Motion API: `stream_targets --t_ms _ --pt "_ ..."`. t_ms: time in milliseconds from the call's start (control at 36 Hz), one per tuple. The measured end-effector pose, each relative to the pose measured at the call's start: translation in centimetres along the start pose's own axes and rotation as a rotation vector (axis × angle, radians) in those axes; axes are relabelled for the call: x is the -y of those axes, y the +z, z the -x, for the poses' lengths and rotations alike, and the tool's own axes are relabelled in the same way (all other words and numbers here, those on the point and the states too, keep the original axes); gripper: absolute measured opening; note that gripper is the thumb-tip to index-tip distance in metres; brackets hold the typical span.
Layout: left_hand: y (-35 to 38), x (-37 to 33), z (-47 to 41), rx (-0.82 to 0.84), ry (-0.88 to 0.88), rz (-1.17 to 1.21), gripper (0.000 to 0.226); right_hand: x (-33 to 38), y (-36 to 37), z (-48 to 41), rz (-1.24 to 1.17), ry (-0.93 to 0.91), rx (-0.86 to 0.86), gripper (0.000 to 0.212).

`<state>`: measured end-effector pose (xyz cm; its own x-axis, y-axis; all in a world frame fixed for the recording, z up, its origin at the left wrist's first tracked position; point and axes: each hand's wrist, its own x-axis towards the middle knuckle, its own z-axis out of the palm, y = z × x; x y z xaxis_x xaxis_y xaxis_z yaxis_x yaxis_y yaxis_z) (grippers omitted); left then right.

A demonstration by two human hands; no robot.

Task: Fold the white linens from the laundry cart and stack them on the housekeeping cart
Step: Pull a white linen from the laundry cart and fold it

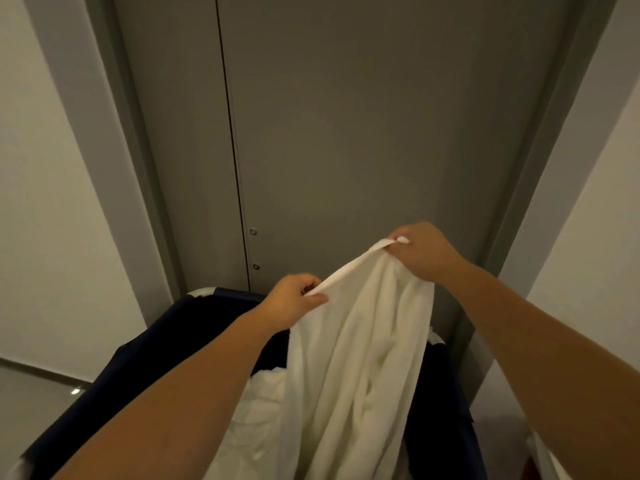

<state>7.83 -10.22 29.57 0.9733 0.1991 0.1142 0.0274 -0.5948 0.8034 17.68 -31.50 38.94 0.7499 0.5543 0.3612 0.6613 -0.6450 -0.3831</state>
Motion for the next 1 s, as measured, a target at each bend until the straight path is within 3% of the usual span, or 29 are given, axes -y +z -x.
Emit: stream_targets --t_ms 194,333,444,556,611,833,1000 --pt "-2.3 5.1 1.9 -0.039 -0.16 -0.075 0.009 -2.8 -4.8 -0.1 -0.106 0.161 -0.303 0.025" --pt "-6.3 7.5 3.3 -0.146 -0.254 -0.12 0.013 -4.8 -6.8 0.2 -0.102 0.318 -0.369 0.03" --pt "-8.5 5.2 2.6 -0.175 -0.181 -0.138 0.016 -5.3 -6.0 0.2 -0.069 0.34 -0.312 0.034" --pt "-9.2 2.4 1.8 -0.158 -0.089 -0.121 0.011 -6.2 -4.7 0.1 -0.112 0.363 -0.194 0.023" --pt "-9.1 1.2 1.3 -0.182 -0.043 -0.123 0.008 -6.0 -4.0 0.2 -0.144 0.313 -0.131 0.014" --pt "-5.7 -3.5 -0.5 -0.091 0.156 -0.07 0.009 0.3 0.8 0.2 -0.28 0.112 0.088 0.029" --pt "-4.8 -5.0 -0.7 -0.048 0.22 -0.004 0.011 3.5 4.6 0.6 -0.381 0.043 0.252 0.027"
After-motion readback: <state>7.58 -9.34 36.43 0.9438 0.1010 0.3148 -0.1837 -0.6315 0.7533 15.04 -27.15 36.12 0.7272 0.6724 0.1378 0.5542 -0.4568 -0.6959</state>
